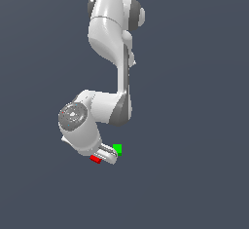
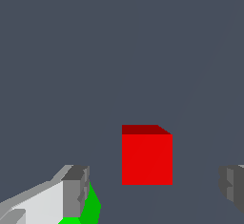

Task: Stack the red cube on top of the green cube.

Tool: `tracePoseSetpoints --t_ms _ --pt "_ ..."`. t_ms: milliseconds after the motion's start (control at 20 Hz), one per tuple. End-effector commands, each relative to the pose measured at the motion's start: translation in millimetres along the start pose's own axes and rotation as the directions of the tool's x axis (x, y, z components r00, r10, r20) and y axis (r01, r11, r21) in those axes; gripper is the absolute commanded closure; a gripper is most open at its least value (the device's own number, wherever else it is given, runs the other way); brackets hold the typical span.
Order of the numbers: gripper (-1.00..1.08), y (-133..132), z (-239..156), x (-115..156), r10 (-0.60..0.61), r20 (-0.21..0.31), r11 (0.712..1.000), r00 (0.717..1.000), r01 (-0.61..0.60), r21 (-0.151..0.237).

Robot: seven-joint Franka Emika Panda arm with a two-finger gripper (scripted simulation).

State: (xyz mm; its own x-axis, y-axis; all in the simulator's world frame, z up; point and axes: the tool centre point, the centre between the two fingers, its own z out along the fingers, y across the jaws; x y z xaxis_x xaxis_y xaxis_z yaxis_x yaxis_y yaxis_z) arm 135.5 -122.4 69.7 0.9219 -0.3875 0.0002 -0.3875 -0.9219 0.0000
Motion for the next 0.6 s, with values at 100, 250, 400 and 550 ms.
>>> tracePoseSetpoints --t_ms 100,250,400,550 --pt "-0.92 0.0 9.4 -0.2 0.0 0.0 1.0 1.0 0.0 0.0" --pt "-0.92 -0.1 24.7 -0.5 0.0 0.0 1.0 1.0 0.0 0.0" --pt "-0.92 0.3 41.4 -0.9 0.001 0.0 1.0 1.0 -0.001 0.0" --pt "-0.92 0.1 50.2 -0.8 0.001 0.0 1.0 1.0 -0.001 0.0"
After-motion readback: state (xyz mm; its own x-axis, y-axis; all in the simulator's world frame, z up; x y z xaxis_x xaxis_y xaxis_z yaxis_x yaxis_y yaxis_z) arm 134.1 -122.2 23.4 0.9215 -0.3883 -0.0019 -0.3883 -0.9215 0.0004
